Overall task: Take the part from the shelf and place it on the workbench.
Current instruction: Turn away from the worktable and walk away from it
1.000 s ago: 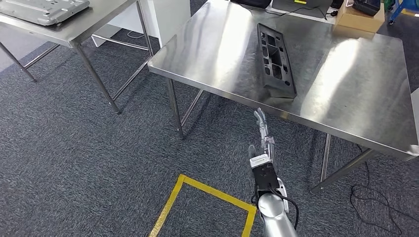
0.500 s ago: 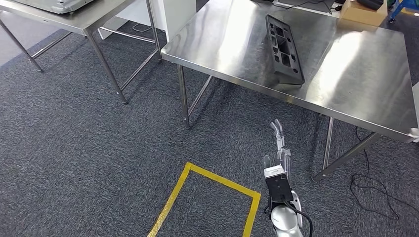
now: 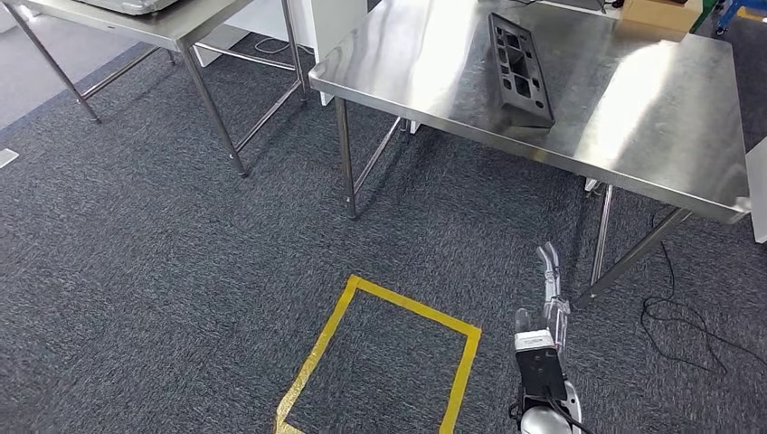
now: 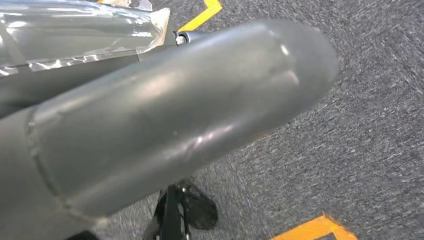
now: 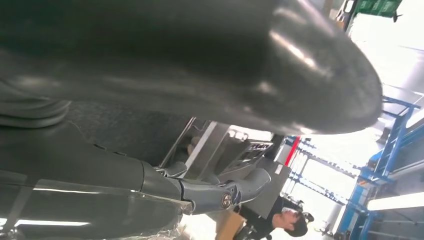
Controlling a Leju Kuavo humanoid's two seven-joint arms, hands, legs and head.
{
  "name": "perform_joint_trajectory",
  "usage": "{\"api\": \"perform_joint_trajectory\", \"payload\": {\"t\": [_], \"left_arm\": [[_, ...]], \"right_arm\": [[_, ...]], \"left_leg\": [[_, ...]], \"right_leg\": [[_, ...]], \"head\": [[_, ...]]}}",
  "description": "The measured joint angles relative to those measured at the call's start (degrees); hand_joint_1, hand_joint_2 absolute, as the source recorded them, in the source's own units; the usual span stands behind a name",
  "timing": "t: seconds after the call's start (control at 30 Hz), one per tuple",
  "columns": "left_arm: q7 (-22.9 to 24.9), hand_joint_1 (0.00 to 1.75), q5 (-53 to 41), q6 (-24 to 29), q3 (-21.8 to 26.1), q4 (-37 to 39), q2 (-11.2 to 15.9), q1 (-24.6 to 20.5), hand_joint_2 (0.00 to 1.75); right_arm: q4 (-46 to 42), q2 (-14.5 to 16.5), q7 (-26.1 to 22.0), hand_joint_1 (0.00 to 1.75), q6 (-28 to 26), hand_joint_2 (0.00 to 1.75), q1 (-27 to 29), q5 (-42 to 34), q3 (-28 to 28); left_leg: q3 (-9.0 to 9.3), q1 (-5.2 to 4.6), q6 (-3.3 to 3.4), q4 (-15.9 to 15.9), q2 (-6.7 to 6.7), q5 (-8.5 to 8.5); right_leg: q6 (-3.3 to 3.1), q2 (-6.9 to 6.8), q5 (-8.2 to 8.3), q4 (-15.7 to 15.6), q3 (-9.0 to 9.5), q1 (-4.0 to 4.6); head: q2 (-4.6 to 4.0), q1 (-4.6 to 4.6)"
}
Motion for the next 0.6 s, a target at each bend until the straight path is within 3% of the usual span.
{"api": "perform_joint_trajectory", "payload": {"t": [0.07,0.13,0.17,0.23,0.3,0.33,0.37,0.4,0.43,0.47,0.53,0.6], "left_arm": [[0.03,0.0,-0.48,-0.25,-0.6,0.06,0.12,-0.09,0.0],[0.08,0.0,-0.91,-0.35,-1.11,0.08,0.3,0.06,0.0],[0.06,0.0,-1.18,-0.38,-1.35,0.08,0.37,0.18,0.0],[-0.18,0.0,-1.63,-0.34,-1.83,0.07,0.6,0.38,0.0],[-0.65,0.0,-2.25,-0.19,-2.42,0.06,0.83,0.43,0.0],[-1.09,0.0,-2.53,-0.1,-2.72,0.06,0.89,0.48,0.0],[-1.63,0.0,-2.7,-0.03,-2.99,0.06,0.96,0.54,0.0],[-2.35,0.0,-2.75,-0.04,-3.19,0.06,1.02,0.61,0.0],[-2.98,0.0,-2.71,-0.1,-3.35,0.06,1.09,0.67,0.0],[-3.39,0.0,-2.62,-0.26,-3.46,0.09,1.09,0.69,0.0],[-3.63,0.0,-2.38,-0.66,-3.6,0.19,1.03,0.57,0.0],[-3.58,0.0,-2.25,-0.89,-3.67,0.28,0.97,0.49,0.0]], "right_arm": [[-1.16,-0.13,0.09,0.0,-0.43,0.0,0.57,0.01,-0.48],[-1.98,-0.26,0.19,0.0,-0.91,0.0,1.49,0.0,-0.86],[-2.33,-0.34,0.32,0.0,-1.1,0.0,2.15,-0.02,-1.12],[-3.07,-0.47,0.59,0.0,-1.6,0.0,3.28,0.01,-1.64],[-3.75,-0.56,0.97,0.0,-2.24,0.0,3.83,0.31,-2.07],[-4.02,-0.61,1.14,0.0,-2.56,0.0,4.09,0.48,-2.28],[-4.23,-0.67,1.31,0.0,-2.82,0.0,4.42,0.61,-2.5],[-4.41,-0.7,1.42,0.0,-3.02,0.0,4.79,0.66,-2.72],[-4.63,-0.74,1.49,0.0,-3.17,0.0,5.14,0.68,-2.91],[-4.9,-0.78,1.54,0.0,-3.27,0.0,5.42,0.69,-3.1],[-5.68,-0.86,1.62,0.0,-3.44,0.0,5.87,0.67,-3.48],[-6.23,-0.92,1.69,0.0,-3.54,0.0,6.15,0.6,-3.77]], "left_leg": [[2.96,-0.5,0.72,-5.42,-0.21,-2.65],[2.25,-0.97,2.47,-6.25,-0.03,-2.26],[1.45,-1.09,3.29,-6.29,0.07,-1.58],[-0.58,-1.13,4.69,-6.45,0.17,-0.08],[-2.71,-1.36,5.21,-6.44,-0.05,1.48],[-3.68,-1.48,5.26,-6.41,-0.24,2.32],[-4.61,-1.61,5.24,-6.37,-0.51,3.12],[-5.45,-1.77,5.18,-6.33,-0.91,3.9],[-6.16,-1.9,5.1,-6.31,-1.37,4.64],[-6.77,-1.91,5.01,-6.28,-1.76,5.3],[-7.49,-2.06,4.66,-6.2,-2.58,6.53],[-7.85,-2.05,4.0,-6.43,-3.57,7.69]], "right_leg": [[0.92,0.02,1.05,0.57,-1.0,0.05],[1.76,0.07,2.06,0.53,-1.53,-0.22],[1.88,0.18,1.49,0.96,-2.03,-0.4],[1.36,0.44,-2.72,4.74,-3.93,-0.64],[0.74,0.66,-8.15,12.3,-5.83,-0.52],[0.82,0.77,-9.26,15.98,-6.2,-0.44],[1.12,0.91,-9.08,18.58,-6.03,-0.31],[1.43,1.1,-7.86,19.05,-4.86,-0.12],[1.45,1.53,-6.49,17.4,-2.65,0.14],[1.06,2.56,-5.69,13.94,0.42,0.48],[-0.55,4.98,-6.73,3.81,7.77,1.19],[-1.63,5.67,-8.49,-2.34,11.47,1.69]], "head": [[0.0,-0.06],[0.0,0.04],[0.0,0.09],[0.0,0.25],[0.0,0.46],[0.0,0.5],[0.0,0.51],[0.0,0.53],[0.0,0.54],[0.0,0.52],[0.0,0.55],[0.0,0.65]]}}
